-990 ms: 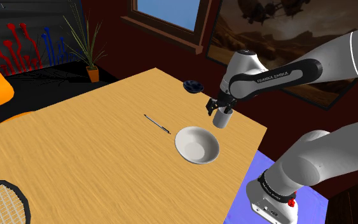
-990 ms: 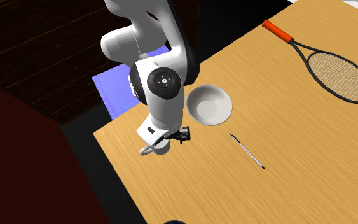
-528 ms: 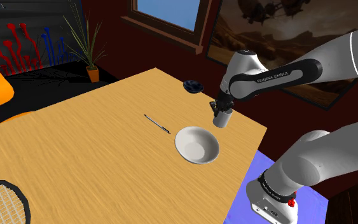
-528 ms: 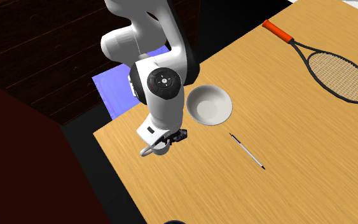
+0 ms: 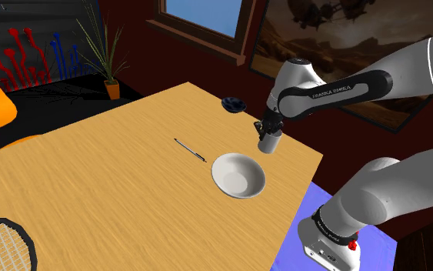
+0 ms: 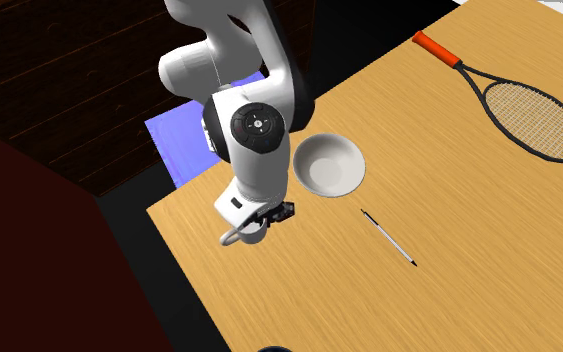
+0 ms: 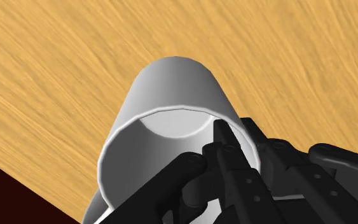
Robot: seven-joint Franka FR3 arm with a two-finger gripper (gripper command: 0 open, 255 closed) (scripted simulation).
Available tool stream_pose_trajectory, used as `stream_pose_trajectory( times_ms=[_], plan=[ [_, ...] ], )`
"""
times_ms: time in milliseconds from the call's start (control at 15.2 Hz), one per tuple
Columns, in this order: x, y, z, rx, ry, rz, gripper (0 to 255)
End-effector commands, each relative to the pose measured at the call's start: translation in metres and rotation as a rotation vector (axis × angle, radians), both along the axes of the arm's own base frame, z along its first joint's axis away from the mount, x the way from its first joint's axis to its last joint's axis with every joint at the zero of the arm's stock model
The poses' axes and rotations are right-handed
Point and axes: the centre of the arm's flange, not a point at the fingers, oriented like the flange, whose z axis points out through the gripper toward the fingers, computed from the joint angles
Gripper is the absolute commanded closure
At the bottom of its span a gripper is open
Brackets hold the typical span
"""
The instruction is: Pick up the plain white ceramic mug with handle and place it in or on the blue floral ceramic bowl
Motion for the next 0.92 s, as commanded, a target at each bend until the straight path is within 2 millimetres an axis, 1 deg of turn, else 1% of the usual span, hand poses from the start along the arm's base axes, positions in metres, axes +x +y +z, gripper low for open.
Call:
stream_pose_trajectory(
  times_ms=[0,858],
  plan=[
    [0.0,0.0,0.009,0.0,0.0,0.0,255],
    [0.0,0.0,0.078,0.0,0.0,0.0,255]
  ],
)
